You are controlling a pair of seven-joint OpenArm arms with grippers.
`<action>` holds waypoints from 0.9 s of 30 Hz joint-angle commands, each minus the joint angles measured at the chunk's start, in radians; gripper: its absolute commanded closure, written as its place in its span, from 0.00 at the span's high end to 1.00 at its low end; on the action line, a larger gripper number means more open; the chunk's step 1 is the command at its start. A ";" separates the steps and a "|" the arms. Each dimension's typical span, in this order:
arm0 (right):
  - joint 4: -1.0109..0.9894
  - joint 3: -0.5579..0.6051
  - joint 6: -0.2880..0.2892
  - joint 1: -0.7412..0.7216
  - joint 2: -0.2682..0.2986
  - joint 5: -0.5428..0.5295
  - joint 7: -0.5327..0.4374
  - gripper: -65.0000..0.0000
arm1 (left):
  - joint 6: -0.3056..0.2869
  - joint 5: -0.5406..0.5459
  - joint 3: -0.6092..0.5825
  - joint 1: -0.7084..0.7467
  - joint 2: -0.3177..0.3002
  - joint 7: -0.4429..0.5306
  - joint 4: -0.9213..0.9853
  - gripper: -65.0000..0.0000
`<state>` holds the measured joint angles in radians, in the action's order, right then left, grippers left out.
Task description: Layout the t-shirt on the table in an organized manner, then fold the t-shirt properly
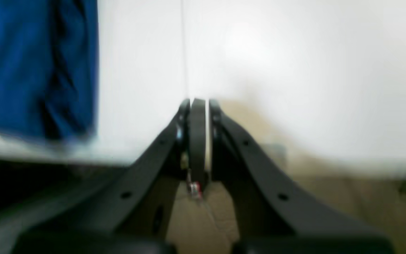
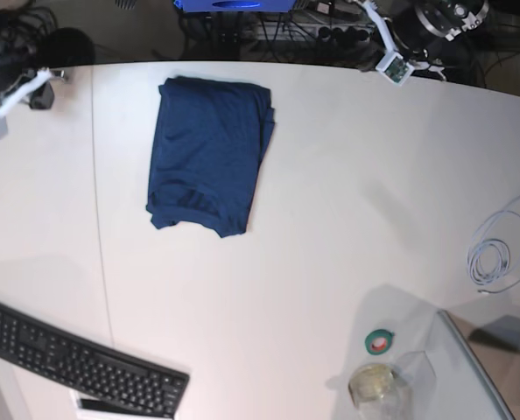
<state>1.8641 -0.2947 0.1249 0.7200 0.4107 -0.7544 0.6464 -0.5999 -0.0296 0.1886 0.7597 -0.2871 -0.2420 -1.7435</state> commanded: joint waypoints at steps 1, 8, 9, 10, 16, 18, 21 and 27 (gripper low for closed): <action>0.042 -0.018 0.012 0.053 0.001 -0.015 -0.012 0.03 | -0.001 0.009 0.010 0.044 -0.016 0.039 -0.014 0.00; -0.073 0.162 0.012 0.206 -0.054 0.054 -0.015 0.03 | -0.001 0.000 -0.002 0.156 -0.019 0.077 0.057 0.00; -0.133 0.211 0.012 0.181 -0.054 0.089 -0.015 0.03 | -0.001 -0.002 -0.004 0.149 -0.016 0.083 0.096 0.00; -0.206 0.271 0.012 0.140 -0.054 0.131 -0.015 0.03 | -0.001 -0.002 -0.027 0.131 -0.007 0.085 0.152 0.00; -0.624 0.604 0.012 -0.098 -0.074 0.283 -0.023 0.03 | 0.004 -0.002 -0.176 -0.039 -0.001 0.152 0.581 0.00; -0.765 0.688 0.012 -0.162 -0.077 0.338 -0.087 0.03 | 0.005 -0.002 -0.212 -0.091 0.004 0.258 0.741 0.00; -1.021 0.813 0.012 -0.260 -0.077 0.398 -0.241 0.03 | 0.005 0.000 -0.251 -0.182 0.039 0.455 1.025 0.00; -1.563 1.014 0.012 -0.420 -0.138 0.399 -0.695 0.03 | 0.005 0.000 -0.263 -0.449 0.102 0.906 1.744 0.00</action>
<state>0.2977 0.7162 0.1272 0.2855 0.2718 -0.3561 -0.0704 -0.5896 -0.0395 -0.0734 0.3019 -0.1703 0.6392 0.0036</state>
